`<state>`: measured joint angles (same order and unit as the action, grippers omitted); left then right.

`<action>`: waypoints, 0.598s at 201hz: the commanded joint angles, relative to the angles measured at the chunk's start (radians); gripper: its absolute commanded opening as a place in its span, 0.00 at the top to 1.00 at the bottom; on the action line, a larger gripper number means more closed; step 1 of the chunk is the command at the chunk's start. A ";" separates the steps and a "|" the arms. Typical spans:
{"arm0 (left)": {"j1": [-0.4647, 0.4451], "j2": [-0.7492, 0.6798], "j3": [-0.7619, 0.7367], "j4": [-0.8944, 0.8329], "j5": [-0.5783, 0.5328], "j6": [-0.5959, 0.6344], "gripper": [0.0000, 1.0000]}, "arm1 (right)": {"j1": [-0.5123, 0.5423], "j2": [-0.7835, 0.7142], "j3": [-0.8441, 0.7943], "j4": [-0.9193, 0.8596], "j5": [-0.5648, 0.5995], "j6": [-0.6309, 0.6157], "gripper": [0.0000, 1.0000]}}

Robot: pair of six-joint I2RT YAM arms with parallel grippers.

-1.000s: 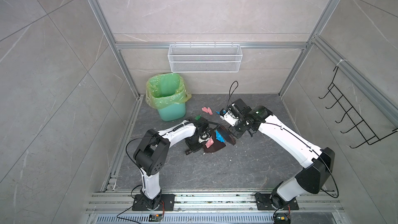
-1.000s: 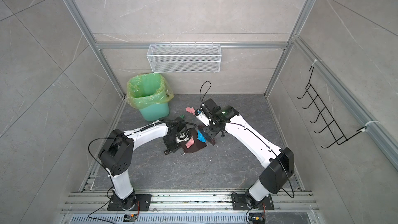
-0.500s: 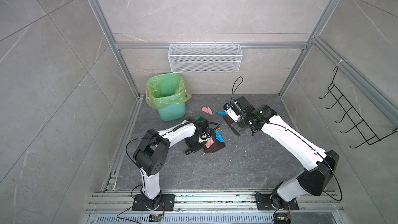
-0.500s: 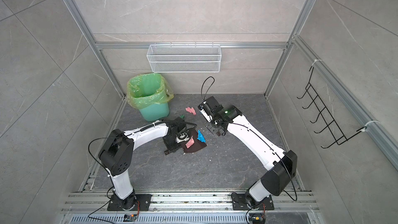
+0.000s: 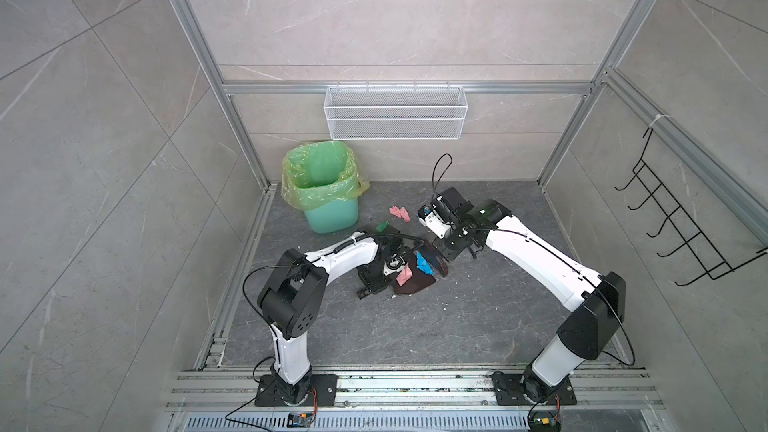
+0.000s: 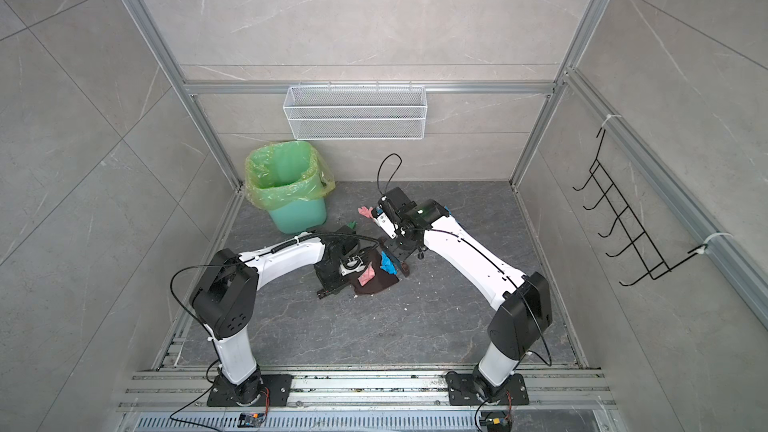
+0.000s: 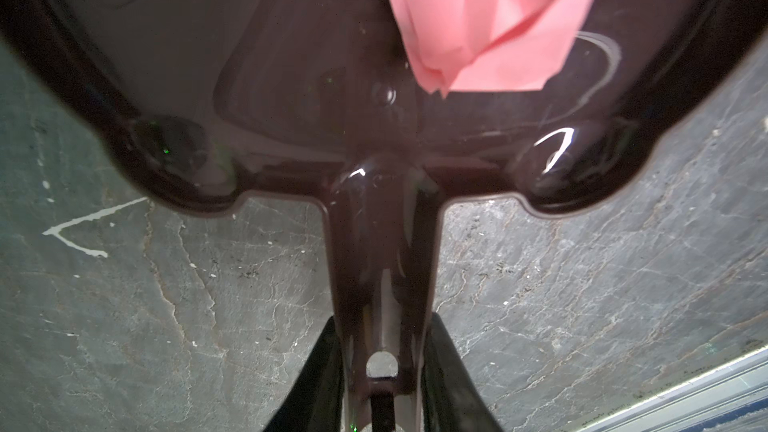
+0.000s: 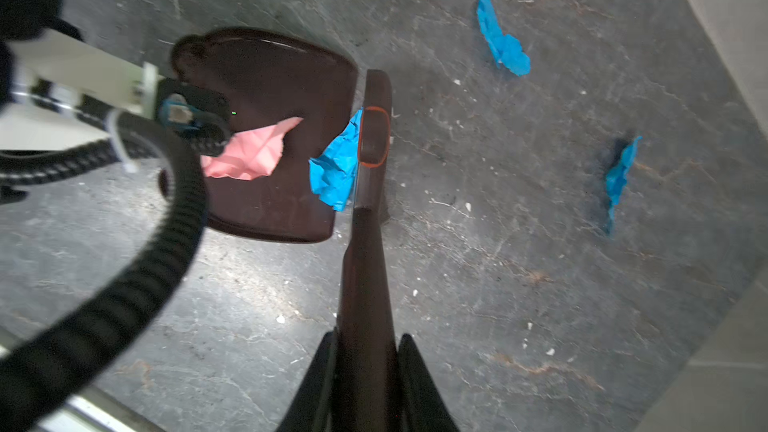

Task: Sweep away the paper scraps from the table
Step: 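Sweep the blue scrap with the right gripper's brush onto the dustpan, then lift the dustpan with the left gripper while the right gripper raises the brush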

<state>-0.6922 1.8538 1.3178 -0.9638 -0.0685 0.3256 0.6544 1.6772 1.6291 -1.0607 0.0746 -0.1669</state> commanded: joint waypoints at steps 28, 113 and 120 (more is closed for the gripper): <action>-0.006 -0.024 0.001 -0.003 0.016 -0.020 1.00 | 0.010 -0.057 -0.028 0.013 -0.221 0.040 1.00; -0.006 -0.073 0.000 0.021 0.023 -0.031 1.00 | -0.008 -0.123 -0.032 0.052 0.044 0.077 1.00; -0.006 -0.080 0.001 0.023 0.029 -0.031 1.00 | -0.014 -0.131 -0.036 0.060 0.059 0.081 1.00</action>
<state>-0.6933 1.8374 1.3167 -0.9489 -0.0685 0.3241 0.6533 1.6047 1.6138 -1.0313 0.0418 -0.1184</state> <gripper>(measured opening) 0.281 0.232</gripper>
